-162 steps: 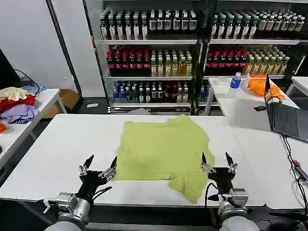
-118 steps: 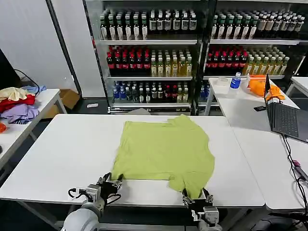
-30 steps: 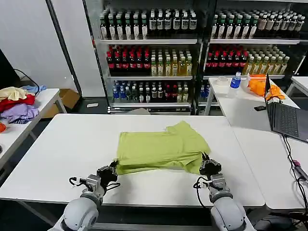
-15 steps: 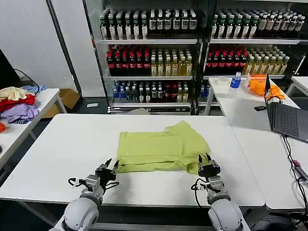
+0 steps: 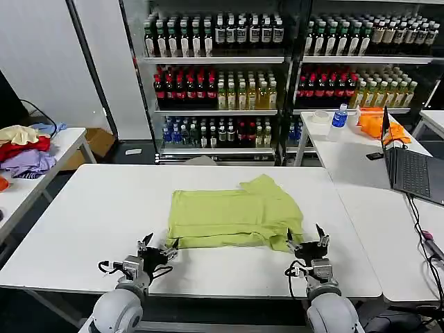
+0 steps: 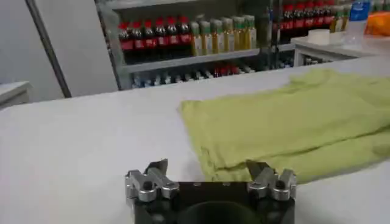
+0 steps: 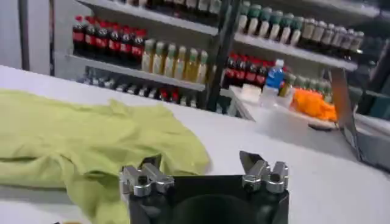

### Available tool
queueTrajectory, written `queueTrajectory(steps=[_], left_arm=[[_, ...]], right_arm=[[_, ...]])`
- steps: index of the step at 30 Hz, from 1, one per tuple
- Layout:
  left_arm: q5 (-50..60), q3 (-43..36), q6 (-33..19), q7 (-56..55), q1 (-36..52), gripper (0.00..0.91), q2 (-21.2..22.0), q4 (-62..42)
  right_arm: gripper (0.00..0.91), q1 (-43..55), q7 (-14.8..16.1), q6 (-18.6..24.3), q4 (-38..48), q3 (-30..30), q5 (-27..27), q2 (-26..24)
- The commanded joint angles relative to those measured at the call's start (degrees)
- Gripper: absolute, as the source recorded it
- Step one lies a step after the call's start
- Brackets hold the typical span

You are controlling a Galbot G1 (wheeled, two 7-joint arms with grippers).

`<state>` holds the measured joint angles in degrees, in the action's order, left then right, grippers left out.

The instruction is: Fold and organize the clothes.

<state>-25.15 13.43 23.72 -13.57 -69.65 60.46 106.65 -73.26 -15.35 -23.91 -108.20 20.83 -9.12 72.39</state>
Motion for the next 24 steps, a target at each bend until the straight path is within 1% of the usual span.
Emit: queueTrajectory(steps=[1,3,4,5,6,7,8,9,10,11,15,24], left_arm=[[-0.7,0.0,0.5,0.4,-0.3,0.907,0.0,-0.4],[-0.7,0.0,0.6,0.4,-0.2,0.907,0.0,-0.4],[-0.7,0.1,0.7,0.4,-0.2,0.867,0.0,-0.5],[-0.7,0.1,0.8,0.3,-0.2,0.715,0.0,-0.5],[-0.7,0.1,0.9,0.3,-0.1,0.393,0.0,-0.7],[-0.7,0.1,0.9,0.3,-0.1,0.071,-0.1,-0.8],[-0.8,0.1,0.9,0.3,-0.1,0.05,-0.1,-0.9],[-1.0,0.1,0.9,0.3,-0.2,0.02,-0.2,-0.9],[-1.1,0.1,0.9,0.3,-0.2,0.02,-0.3,-1.0],[-1.1,0.1,1.0,0.4,-0.2,0.02,-0.3,-1.2],[0.2,0.0,1.2,1.0,-0.6,0.02,-0.5,-1.1],[-0.5,-0.2,1.4,2.1,-0.8,0.02,-0.4,-0.3]], right_arm=[[0.907,-0.2,-0.7,-3.8,1.1,0.2,-3.7,0.2],[0.907,0.1,-0.7,-4.5,1.1,-0.3,-4.2,0.2],[0.907,0.2,-0.7,-4.8,0.9,-0.5,-4.4,0.2],[0.907,0.2,-0.7,-5.0,0.8,-0.6,-4.6,0.2],[0.887,0.2,-0.7,-5.5,0.7,-0.9,-4.8,0.3],[0.534,0.2,-0.7,-5.6,0.6,-1.0,-4.9,0.3],[0.393,0.1,-0.6,-5.8,0.4,-1.4,-5.1,0.3],[0.091,0.1,-0.6,-5.9,0.3,-1.5,-5.2,0.3],[0.02,0.1,-0.6,-5.9,0.4,-1.7,-5.2,0.3],[0.0,0.0,-0.6,-5.9,0.4,-1.9,-5.2,0.4],[0.0,-0.3,-0.7,-5.8,0.4,-2.2,-5.1,0.4],[0.0,-0.5,-0.4,-5.5,0.0,-2.5,-5.2,0.0]])
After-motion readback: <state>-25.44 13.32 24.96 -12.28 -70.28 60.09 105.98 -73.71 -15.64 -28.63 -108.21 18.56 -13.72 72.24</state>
